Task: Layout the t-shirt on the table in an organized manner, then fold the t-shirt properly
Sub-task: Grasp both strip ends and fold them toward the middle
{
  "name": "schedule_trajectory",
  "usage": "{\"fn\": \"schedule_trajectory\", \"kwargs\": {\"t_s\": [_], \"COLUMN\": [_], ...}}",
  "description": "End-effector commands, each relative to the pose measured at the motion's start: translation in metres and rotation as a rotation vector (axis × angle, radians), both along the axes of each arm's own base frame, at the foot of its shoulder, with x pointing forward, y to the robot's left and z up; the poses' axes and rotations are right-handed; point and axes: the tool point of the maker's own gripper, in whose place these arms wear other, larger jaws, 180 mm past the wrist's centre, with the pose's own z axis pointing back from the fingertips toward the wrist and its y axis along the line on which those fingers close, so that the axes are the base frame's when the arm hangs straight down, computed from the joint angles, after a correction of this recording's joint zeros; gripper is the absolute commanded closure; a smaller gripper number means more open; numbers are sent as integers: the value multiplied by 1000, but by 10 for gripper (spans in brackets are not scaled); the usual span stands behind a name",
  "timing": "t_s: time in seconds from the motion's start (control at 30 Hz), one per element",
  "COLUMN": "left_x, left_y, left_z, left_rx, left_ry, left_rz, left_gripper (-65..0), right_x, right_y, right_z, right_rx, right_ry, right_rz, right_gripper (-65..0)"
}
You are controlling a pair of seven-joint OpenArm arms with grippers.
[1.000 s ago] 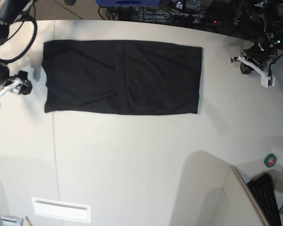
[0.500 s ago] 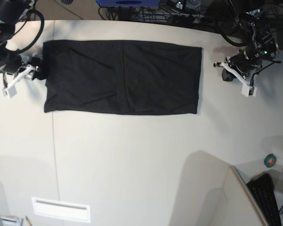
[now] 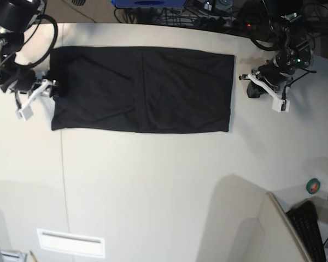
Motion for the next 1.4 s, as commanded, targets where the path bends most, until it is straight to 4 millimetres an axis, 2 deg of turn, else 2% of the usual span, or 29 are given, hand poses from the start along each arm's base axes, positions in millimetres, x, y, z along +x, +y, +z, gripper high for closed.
{"fn": "schedule_trajectory", "kwargs": {"t_s": [0.0,0.13,0.27,0.4,0.57,0.77,0.8,0.93,1.0,1.17,1.23,1.37], "left_x": [2,-1,1,4,4,15,17,21,24,20,22,30], "left_y": [-5,-26,-25,-53,-72,-82,-82,-83,-96,-130,-136,-141], "left_z": [1,-5,-7,-10,-13,-10,-8,-7,-6,-14,-13,-7], "left_rx": [4,-12,-5,-21,-37,-51,-51,-53,-59,-55,-46,-54], "left_ry": [-3,14,21,29,36,15,10,4,1,33,29,-23], "left_rz": [-28,-88,-63,-130,-175,-176,-176,-177,-216,-279,-281,-275], "left_gripper": [0,0,0,0,0,0,0,0,0,0,0,0], "right_x": [-7,-5,-5,-2,8,18,18,24,26,30,31,37], "right_y": [4,13,13,9,2,-9,-12,-15,-17,-38,-51,-59], "right_z": [-3,-4,-3,-2,2,9,9,13,14,21,25,36], "right_rx": [-8,10,8,-1,-15,-40,-44,-52,-56,-103,-132,-167], "right_ry": [29,26,24,18,-2,-22,-22,-34,-37,-47,-50,-72], "right_rz": [30,32,33,30,31,31,32,31,32,34,36,28], "right_gripper": [-384,-384,-383,-366,-227,-212,-194,0,0,0,0,0]}}
